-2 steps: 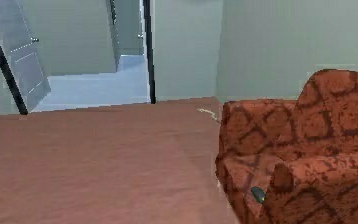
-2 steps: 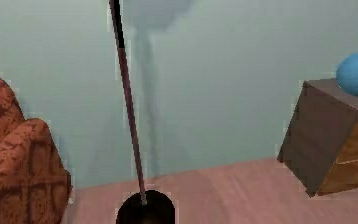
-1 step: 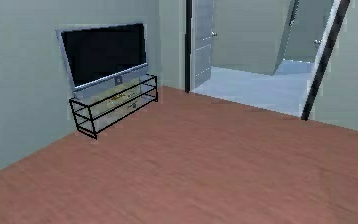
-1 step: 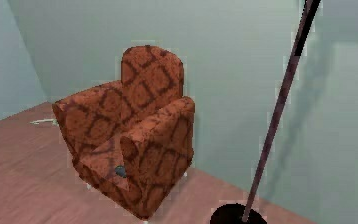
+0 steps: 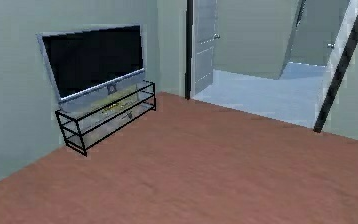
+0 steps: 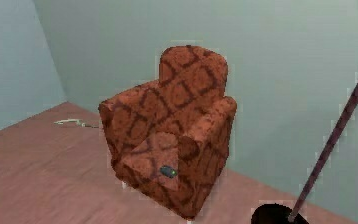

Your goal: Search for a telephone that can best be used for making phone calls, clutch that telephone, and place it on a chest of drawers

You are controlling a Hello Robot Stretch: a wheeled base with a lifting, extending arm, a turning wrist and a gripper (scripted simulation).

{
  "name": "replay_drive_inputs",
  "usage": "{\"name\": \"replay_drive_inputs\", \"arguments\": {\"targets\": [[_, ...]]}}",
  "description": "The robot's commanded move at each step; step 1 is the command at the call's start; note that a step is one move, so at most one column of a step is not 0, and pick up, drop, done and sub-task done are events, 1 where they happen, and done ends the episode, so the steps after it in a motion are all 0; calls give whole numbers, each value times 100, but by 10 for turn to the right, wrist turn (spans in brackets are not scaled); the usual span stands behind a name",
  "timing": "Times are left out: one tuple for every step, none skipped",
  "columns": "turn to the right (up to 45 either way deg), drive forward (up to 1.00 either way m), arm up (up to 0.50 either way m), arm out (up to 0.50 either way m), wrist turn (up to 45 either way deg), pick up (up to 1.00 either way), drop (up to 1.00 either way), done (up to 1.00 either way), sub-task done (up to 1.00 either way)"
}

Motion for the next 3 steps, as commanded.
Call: {"name": "replay_drive_inputs", "arguments": {"targets": [[270, 0, 0, 0, 0, 0, 0, 0, 0], [0, 100, 0, 0, 0, 0, 0, 0, 0], [0, 100, 0, 0, 0, 0, 0, 0, 0]]}}
